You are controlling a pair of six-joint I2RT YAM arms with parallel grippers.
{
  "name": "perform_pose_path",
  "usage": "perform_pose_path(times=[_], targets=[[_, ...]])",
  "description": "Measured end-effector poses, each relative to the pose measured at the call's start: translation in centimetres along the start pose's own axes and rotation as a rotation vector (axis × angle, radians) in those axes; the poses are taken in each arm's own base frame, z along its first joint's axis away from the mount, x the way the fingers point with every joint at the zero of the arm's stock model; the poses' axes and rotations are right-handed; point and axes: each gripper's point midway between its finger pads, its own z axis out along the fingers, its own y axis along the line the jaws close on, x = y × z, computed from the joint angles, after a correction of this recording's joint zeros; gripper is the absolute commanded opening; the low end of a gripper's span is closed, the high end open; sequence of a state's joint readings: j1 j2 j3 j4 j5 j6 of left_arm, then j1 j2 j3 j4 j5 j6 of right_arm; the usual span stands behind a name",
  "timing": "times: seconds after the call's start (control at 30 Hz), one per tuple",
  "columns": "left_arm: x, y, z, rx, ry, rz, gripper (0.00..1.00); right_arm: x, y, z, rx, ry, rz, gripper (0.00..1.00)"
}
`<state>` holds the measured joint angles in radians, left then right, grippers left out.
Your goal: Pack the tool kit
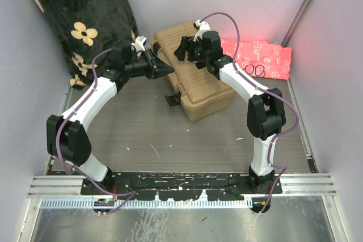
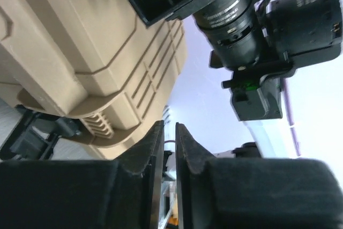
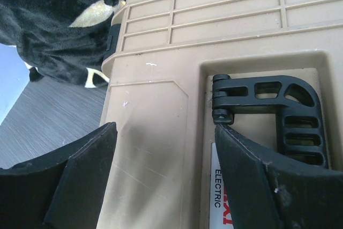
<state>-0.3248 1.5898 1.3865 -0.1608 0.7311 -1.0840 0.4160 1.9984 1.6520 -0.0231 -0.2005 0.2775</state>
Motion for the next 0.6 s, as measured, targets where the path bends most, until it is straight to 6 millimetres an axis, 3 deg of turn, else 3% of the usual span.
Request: perform_pose_path(times=[0.1, 0.2, 0.4, 0.6], targets=[[0.0, 0.9, -0.1, 0.005, -0.003, 0.004, 0.65, 0.0, 0.0, 0.0, 0.0, 0.0, 0.0, 0.8], [0.2, 3.7, -0.9, -0.016, -0.026, -0.027, 0.81, 0.0, 0.0, 0.0, 0.0, 0.0, 0.0, 0.8], [1.8, 10.8, -2.6, -0.073, -0.062, -0.131, 0.99, 0.1, 0.0, 0.0, 0.0, 0.002, -0.001, 0.8], [3.3, 12.6, -1.5, -0.004, -0.04, -0.178, 0.98, 0.0, 0.0, 0.1, 0.002, 0.013, 0.0, 0.8]])
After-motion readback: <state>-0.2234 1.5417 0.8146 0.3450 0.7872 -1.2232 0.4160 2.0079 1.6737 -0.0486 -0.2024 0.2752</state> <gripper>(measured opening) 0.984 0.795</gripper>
